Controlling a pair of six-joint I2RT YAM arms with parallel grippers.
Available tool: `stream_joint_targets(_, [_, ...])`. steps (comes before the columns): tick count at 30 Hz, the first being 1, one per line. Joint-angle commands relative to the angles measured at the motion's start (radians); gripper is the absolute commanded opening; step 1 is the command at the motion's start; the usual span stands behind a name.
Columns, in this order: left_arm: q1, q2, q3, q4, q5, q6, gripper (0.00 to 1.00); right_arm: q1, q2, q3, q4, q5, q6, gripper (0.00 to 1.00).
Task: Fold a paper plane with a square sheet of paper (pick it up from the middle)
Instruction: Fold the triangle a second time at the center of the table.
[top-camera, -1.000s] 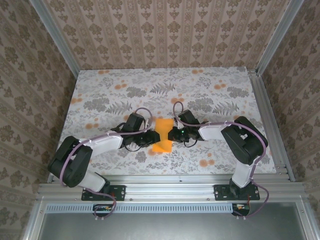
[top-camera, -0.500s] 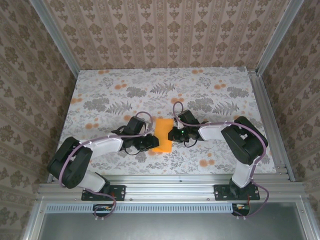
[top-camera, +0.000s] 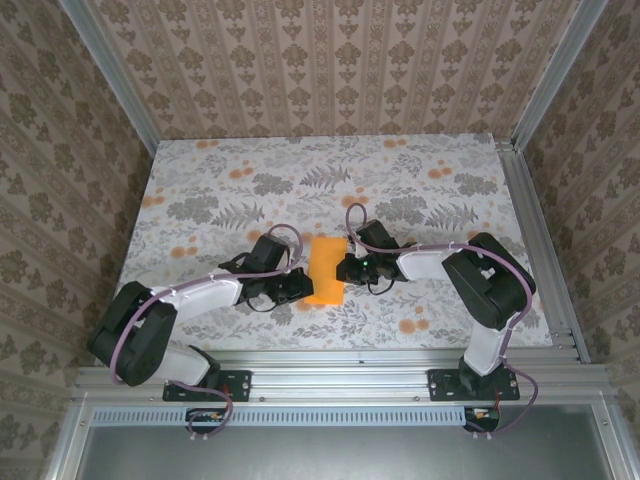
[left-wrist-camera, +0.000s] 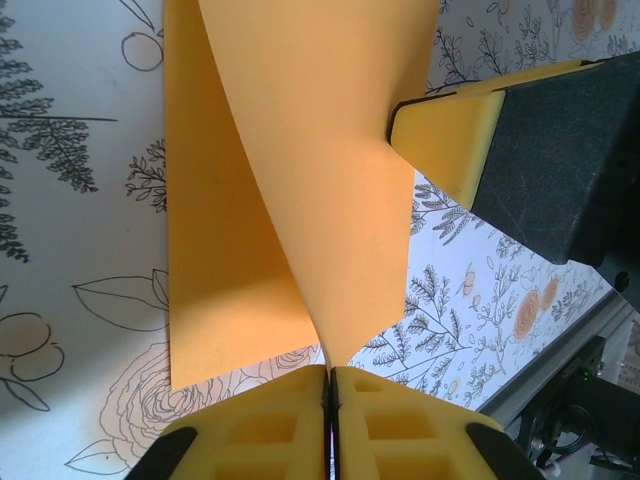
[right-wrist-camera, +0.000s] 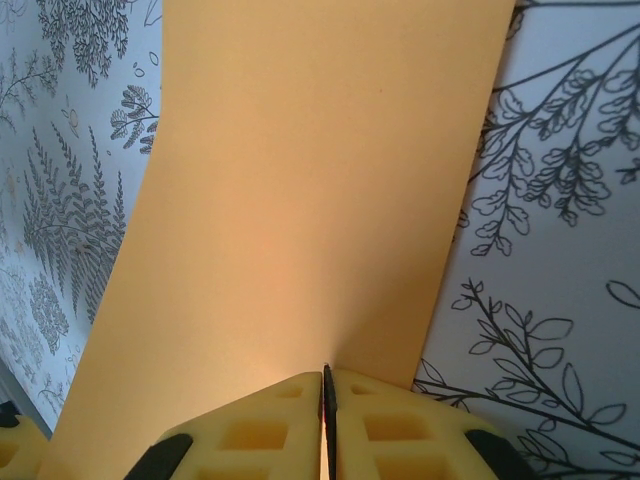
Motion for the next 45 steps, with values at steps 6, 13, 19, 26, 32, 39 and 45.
stream_joint_targets(6, [-0.013, 0.026, 0.046, -0.057, -0.013, 0.037, 0.07, 0.009, -0.001, 0.000, -0.046, 0.019, -0.020, 0.13])
stream_joint_targets(13, [-0.021, 0.094, 0.098, -0.032, 0.001, 0.042, 0.06, 0.008, 0.002, 0.002, -0.038, 0.013, -0.018, 0.12])
stream_joint_targets(19, [-0.022, 0.162, 0.155, -0.004, 0.015, 0.045, 0.06, 0.008, -0.011, 0.005, -0.042, 0.006, -0.019, 0.11])
stream_joint_targets(26, [-0.024, 0.228, 0.196, 0.012, 0.029, 0.055, 0.06, 0.007, -0.041, 0.032, -0.073, 0.012, -0.034, 0.11])
stream_joint_targets(32, [-0.024, 0.242, 0.198, 0.013, 0.029, 0.064, 0.06, -0.011, -0.059, 0.075, -0.131, 0.043, -0.071, 0.12])
stream_joint_targets(39, [-0.023, 0.254, 0.210, 0.012, 0.031, 0.072, 0.06, -0.047, -0.013, 0.129, -0.172, 0.058, -0.115, 0.12])
stream_joint_targets(45, [-0.025, 0.258, 0.221, 0.009, 0.034, 0.074, 0.06, -0.071, 0.036, 0.160, -0.194, 0.064, -0.153, 0.12])
